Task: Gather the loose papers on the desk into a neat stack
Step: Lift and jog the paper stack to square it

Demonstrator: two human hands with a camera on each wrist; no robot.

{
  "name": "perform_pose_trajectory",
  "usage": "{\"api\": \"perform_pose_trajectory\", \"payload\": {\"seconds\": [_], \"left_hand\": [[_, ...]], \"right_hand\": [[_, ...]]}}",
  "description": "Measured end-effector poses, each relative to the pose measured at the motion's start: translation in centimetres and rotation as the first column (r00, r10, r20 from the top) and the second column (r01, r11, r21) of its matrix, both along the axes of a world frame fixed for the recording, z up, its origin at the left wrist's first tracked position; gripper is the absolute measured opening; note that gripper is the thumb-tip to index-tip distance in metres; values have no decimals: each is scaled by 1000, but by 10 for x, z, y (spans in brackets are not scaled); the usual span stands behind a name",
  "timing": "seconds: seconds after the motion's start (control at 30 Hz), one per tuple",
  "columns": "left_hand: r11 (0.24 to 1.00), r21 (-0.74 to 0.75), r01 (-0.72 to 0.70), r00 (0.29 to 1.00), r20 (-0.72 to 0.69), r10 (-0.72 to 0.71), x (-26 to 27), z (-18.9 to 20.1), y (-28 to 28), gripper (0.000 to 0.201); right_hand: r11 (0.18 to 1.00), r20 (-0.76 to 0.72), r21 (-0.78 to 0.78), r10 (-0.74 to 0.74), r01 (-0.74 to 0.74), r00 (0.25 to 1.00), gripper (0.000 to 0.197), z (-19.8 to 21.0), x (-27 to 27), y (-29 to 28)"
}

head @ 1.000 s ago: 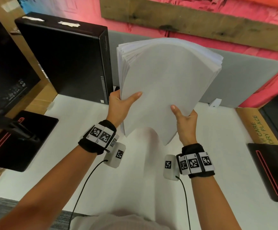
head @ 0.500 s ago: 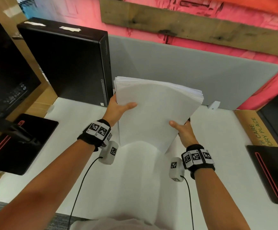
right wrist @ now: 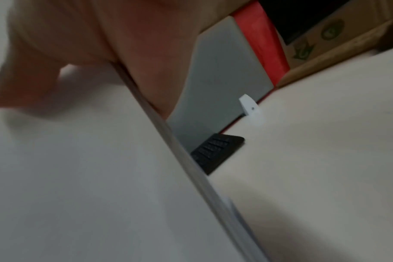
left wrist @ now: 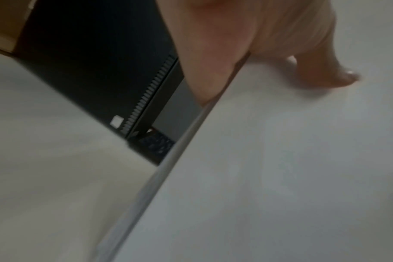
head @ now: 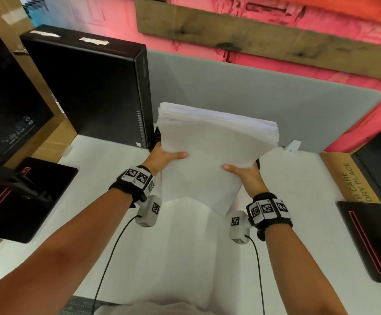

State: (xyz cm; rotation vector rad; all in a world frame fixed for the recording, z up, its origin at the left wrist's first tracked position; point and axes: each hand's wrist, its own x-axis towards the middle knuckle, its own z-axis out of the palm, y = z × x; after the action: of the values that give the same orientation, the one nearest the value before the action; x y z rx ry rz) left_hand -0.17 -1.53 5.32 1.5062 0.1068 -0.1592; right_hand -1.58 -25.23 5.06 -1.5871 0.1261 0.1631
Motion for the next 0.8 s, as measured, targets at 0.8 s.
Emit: {"api": "perform_pose_trajectory", "payload": {"seconds": [0.8], "left_hand": [[954,297,34,976,-213,32,-53,-70,106,53]], "right_hand": [[990,-213,-130,31,-60,976,52,-91,-30,103]]}}
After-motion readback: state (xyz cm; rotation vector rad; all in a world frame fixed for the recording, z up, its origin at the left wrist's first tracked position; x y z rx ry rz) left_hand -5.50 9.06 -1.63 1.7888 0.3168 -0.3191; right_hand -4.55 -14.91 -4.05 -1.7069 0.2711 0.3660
